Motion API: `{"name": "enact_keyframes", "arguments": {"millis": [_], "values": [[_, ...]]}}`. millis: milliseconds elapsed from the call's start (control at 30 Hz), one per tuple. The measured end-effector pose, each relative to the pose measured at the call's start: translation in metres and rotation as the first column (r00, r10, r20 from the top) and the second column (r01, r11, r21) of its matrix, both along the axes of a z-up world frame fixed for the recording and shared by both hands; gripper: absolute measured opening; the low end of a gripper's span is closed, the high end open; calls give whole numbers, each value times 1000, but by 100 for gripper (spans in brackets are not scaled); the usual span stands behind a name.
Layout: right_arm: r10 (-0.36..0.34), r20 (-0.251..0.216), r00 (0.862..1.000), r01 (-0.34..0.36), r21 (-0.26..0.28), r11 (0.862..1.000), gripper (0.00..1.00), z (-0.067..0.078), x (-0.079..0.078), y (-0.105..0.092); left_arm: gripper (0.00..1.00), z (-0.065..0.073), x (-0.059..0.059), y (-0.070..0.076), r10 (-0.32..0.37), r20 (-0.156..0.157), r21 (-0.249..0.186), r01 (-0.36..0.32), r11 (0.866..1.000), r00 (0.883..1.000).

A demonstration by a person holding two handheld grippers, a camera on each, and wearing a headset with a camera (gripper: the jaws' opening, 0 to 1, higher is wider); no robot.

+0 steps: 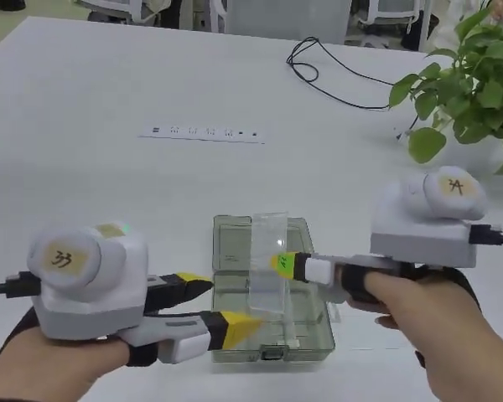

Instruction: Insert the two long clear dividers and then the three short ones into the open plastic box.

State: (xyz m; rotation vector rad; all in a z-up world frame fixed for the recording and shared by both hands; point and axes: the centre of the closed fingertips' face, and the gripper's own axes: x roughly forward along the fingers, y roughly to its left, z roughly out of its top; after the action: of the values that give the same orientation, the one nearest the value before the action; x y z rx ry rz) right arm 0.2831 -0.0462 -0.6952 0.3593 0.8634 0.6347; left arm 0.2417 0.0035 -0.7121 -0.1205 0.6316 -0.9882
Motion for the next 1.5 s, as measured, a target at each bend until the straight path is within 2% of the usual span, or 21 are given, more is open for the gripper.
{"name": "enact_keyframes", "arguments": {"millis": [300, 467, 567, 833, 867, 933, 1033, 1167, 1500], "values": [[15, -93, 996, -21, -63, 998, 7, -13, 4, -2, 61, -10, -6, 10, -64, 33, 18, 63, 998, 997], [6, -158, 987, -22, -96, 995, 7, -23, 4, -3, 67, -17, -11, 12, -105, 43, 37, 104, 994, 994], [2, -214, 977, -30, -129, 991, 7, -34, 2, -5, 72, -19, -13, 11, -132, 58, 48, 129, 991, 990], [-17, -301, 954, -30, -152, 988, 7, -45, -1, -3, 82, -25, -19, 13, -183, 76, 68, 178, 982, 980], [-24, -325, 946, -31, -162, 986, 7, -49, -3, -4, 84, -25, -20, 13, -188, 79, 68, 183, 981, 979], [-33, -339, 940, -27, -170, 985, 7, -52, -3, -5, 87, -27, -21, 14, -194, 81, 70, 189, 980, 978], [-45, -368, 929, -25, -182, 983, 7, -59, -4, -6, 87, -30, -22, 16, -207, 80, 81, 201, 976, 975], [-57, -410, 910, -26, -194, 981, 7, -68, -8, -4, 88, -30, -24, 17, -217, 82, 75, 211, 975, 973], [-94, -446, 890, -17, -240, 971, 7, -87, -7, -4, 87, -33, -21, 20, -218, 80, 66, 213, 975, 973]]}}
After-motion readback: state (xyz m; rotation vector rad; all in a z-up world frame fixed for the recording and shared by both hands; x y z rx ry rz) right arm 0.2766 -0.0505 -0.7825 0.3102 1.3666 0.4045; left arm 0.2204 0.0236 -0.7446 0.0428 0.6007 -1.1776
